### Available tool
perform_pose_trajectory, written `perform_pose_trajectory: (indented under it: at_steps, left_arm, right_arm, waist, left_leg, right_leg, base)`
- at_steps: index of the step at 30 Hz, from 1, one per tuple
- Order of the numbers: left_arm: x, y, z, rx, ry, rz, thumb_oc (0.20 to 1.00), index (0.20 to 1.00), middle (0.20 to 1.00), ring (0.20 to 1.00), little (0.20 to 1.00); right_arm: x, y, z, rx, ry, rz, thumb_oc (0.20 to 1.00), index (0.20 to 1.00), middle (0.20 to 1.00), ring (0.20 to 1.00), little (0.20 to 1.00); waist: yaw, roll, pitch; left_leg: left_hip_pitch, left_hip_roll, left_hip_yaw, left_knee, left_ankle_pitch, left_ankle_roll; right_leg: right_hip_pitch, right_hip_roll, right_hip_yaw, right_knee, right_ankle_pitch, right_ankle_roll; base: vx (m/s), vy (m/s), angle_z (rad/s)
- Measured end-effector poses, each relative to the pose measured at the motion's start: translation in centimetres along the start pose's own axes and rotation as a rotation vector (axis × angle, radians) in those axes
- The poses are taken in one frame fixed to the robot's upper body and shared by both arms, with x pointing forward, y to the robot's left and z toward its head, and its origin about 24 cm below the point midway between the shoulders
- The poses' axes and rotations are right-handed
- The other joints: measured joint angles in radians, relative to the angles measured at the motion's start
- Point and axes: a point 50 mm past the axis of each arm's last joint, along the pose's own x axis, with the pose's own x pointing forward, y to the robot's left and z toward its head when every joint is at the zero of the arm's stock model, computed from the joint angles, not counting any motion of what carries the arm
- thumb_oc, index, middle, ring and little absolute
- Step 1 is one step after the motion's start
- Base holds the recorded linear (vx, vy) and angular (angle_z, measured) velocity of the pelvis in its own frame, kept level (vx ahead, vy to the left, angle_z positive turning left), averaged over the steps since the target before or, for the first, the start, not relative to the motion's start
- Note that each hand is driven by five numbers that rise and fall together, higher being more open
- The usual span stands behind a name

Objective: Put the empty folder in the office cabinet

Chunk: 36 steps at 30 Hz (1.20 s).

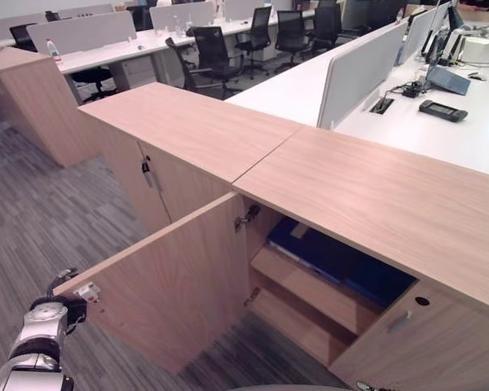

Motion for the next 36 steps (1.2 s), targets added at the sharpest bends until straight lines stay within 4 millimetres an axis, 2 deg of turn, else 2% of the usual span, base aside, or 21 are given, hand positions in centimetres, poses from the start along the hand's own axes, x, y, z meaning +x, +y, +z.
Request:
perform_pose_trajectory:
  at_steps: [4,8,14,17,19,20,28,30,31,34,36]
  left_arm:
    - [-1.0,-2.8,0.2,0.033,-0.077,-0.095,1.0,1.0,1.0,1.0,1.0]
    - [-1.6,-4.9,-0.5,0.048,-0.084,-0.173,1.0,1.0,1.0,1.0,1.0]
    - [-2.6,-6.0,0.3,0.104,-0.15,-0.237,1.0,1.0,1.0,1.0,1.0]
    - [-4.5,-6.9,0.6,0.124,-0.219,-0.289,1.0,1.0,1.0,1.0,1.0]
    - [-6.0,-8.3,0.4,0.111,-0.254,-0.372,1.0,1.0,1.0,1.0,1.0]
    - [-7.1,-9.1,0.2,0.127,-0.268,-0.456,1.0,1.0,1.0,1.0,1.0]
    - [-11.8,-15.6,-1.1,0.157,-0.24,-0.943,1.0,1.0,1.0,1.0,1.0]
    - [-12.8,-17.2,-0.2,0.169,-0.284,-1.019,1.0,1.0,1.0,1.0,1.0]
    - [-13.2,-17.9,1.0,0.155,-0.334,-1.056,1.0,1.0,1.0,1.0,1.0]
    - [-13.9,-19.1,3.4,0.118,-0.438,-1.109,1.0,1.0,1.0,1.0,1.0]
    - [-14.6,-19.8,4.9,0.095,-0.502,-1.146,1.0,1.0,1.0,1.0,1.0]
  right_arm:
    - [0.1,0.6,-0.1,0.003,0.001,0.015,1.0,1.0,1.0,1.0,1.0]
    - [0.1,0.8,0.1,0.004,-0.006,0.018,1.0,1.0,1.0,1.0,1.0]
    - [0.2,1.5,-0.3,0.009,0.003,0.034,1.0,1.0,1.0,1.0,1.0]
    - [0.2,2.4,-0.6,0.014,0.009,0.057,1.0,1.0,1.0,1.0,1.0]
    - [0.3,3.0,-1.0,0.02,0.019,0.071,1.0,1.0,1.0,1.0,1.0]
    - [0.3,3.4,-1.1,0.022,0.019,0.081,1.0,1.0,1.0,1.0,1.0]
    - [0.3,4.5,-1.0,0.024,0.013,0.104,1.0,1.0,1.0,1.0,1.0]
    - [0.3,4.7,-0.9,0.019,0.011,0.111,1.0,1.0,1.0,1.0,1.0]
    - [0.3,4.9,-0.9,0.019,0.011,0.113,1.0,1.0,1.0,1.0,1.0]
    - [0.3,4.9,-0.9,0.017,0.011,0.111,1.0,1.0,1.0,1.0,1.0]
    - [0.3,4.9,-0.9,0.016,0.012,0.106,1.0,1.0,1.0,1.0,1.0]
  waist:
    - [0.036,0.001,0.004]
    - [0.04,-0.002,0.015]
    - [0.041,-0.007,0.041]
    - [0.05,-0.023,0.048]
    - [0.067,-0.031,0.05]
    - [0.07,-0.033,0.051]
    - [0.075,-0.037,0.059]
    - [0.057,-0.039,0.058]
    - [0.042,-0.039,0.058]
    - [0.008,-0.037,0.057]
    - [0.0,-0.036,0.056]
  left_leg:
    - [-0.003,-0.008,-0.01,0.0,0.005,0.007]
    - [-0.003,-0.014,-0.02,-0.001,0.007,0.008]
    - [-0.017,-0.019,-0.025,-0.009,0.014,0.008]
    - [-0.016,-0.022,-0.026,-0.01,0.016,0.012]
    - [-0.017,-0.025,-0.031,-0.007,0.021,0.012]
    - [-0.017,-0.028,-0.036,-0.008,0.024,0.015]
    - [-0.022,-0.039,-0.05,-0.01,0.029,0.018]
    - [-0.031,-0.038,-0.05,-0.01,0.032,0.015]
    - [-0.033,-0.037,-0.049,-0.01,0.033,0.015]
    - [-0.034,-0.035,-0.046,-0.01,0.035,0.019]
    - [-0.033,-0.034,-0.041,-0.01,0.036,0.019]
  right_leg:
    - [0.004,-0.009,-0.011,0.0,0.003,0.005]
    - [0.008,-0.016,-0.018,0.0,0.004,0.017]
    - [-0.002,-0.023,-0.017,0.0,0.013,0.021]
    - [-0.001,-0.025,-0.017,0.0,0.016,0.024]
    - [0.001,-0.027,-0.021,0.0,0.016,0.024]
    - [0.003,-0.03,-0.026,0.0,0.016,0.025]
    - [0.005,-0.043,-0.04,0.0,0.021,0.031]
    - [-0.003,-0.042,-0.04,0.0,0.024,0.033]
    - [-0.003,-0.041,-0.039,0.0,0.027,0.035]
    - [-0.001,-0.038,-0.037,0.0,0.03,0.036]
    - [-0.003,-0.037,-0.03,0.0,0.029,0.036]
  base:
    - [0.0,0.001,0.1]
    - [0.0,-0.005,0.08]
    - [0.0,-0.005,0.03]
    - [0.0,-0.001,0.02]
    - [0.0,-0.004,0.1]
    - [0.0,-0.006,0.14]
    - [-0.01,-0.003,0.06]
    - [0.0,0.0,0.0]
    - [0.0,0.0,0.0]
    - [-0.01,0.015,-0.05]
    - [-0.01,0.027,-0.1]
